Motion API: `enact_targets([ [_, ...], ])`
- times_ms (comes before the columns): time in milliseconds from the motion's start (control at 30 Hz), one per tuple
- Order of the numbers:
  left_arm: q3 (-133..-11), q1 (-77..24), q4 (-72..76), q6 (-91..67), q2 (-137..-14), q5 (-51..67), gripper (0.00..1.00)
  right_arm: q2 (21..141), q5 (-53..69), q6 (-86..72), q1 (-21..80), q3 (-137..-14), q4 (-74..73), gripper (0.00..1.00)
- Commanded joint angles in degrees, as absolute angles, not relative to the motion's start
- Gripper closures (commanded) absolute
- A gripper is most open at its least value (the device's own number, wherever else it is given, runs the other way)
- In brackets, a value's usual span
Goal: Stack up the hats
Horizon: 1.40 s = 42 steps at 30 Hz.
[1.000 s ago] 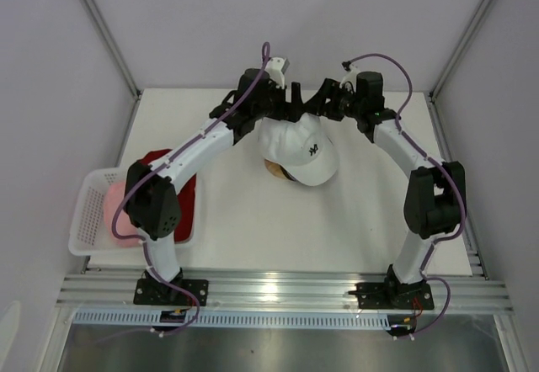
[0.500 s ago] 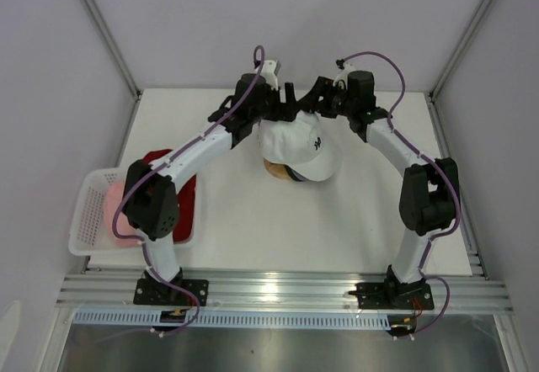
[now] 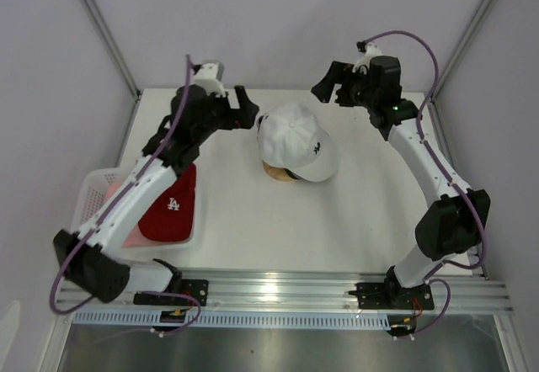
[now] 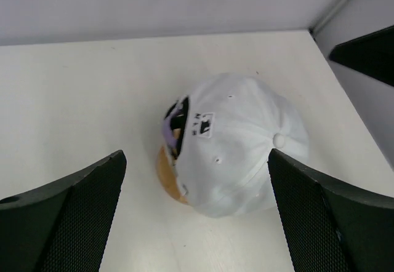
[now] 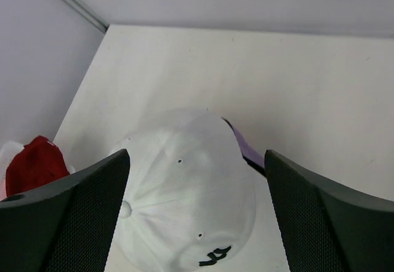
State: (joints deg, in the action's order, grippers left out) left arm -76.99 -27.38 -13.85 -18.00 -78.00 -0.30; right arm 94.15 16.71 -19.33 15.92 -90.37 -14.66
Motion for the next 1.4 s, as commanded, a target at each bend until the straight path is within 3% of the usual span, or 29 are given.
enact_targets([
  [0,-70.08,-24.01,-17.3,-18.89,-68.31,-10.96,0.0,90.01,15.2,-15.04,14.94,-94.75,-17.49,0.07],
  [200,-54.6,-13.8,-24.69,-24.52,-55.38,-19.33,0.0,84.12,24.08,-16.34,16.26,-86.33,-9.85,0.06],
  [333,-51.51,-13.62,-26.8,-16.21,-53.09,-16.98,0.0,83.85,26.01,-16.61,17.4,-84.99,-8.61,0.05],
  [467,-55.44,-13.62,-30.93,-7.66,-59.12,-11.43,0.01,84.29,27.51,-17.14,17.23,-84.03,-7.39,0.03],
  [633,-61.61,-13.62,-35.51,7.18,-65.56,-13.61,0.03,84.64,29.09,-17.32,17.14,-83.85,-5.45,0.02],
  [733,-56.1,-12.92,-28.85,16.5,-63.55,-11.01,0.03,84.9,28.83,-17.67,16.7,-83.5,-4.75,0.01],
  [800,-51.89,-11.43,-24.89,22.46,-60.66,-6.79,0.08,84.9,28.74,-17.58,16.61,-83.06,-4.83,0.01],
  [900,-46.6,-8.18,-17.59,26.62,-58.36,-0.1,0.09,84.29,28.13,-16.79,16.09,-82.88,-5.53,0.01],
  [1000,-51.12,-5.02,-20.99,28.99,-60.81,6.4,0.11,83.67,28.04,-16.53,15.29,-82.53,-5.71,0.01],
  [1100,-54.13,-3.78,-26.62,35.05,-65.38,6.94,0.15,83.41,27.78,-16.0,14.77,-82.36,-6.24,0.0],
  [1367,-54.57,-2.2,-27.49,39.73,-72.23,6.87,0.15,83.67,25.31,-14.59,13.98,-82.53,-8.0,0.01],
])
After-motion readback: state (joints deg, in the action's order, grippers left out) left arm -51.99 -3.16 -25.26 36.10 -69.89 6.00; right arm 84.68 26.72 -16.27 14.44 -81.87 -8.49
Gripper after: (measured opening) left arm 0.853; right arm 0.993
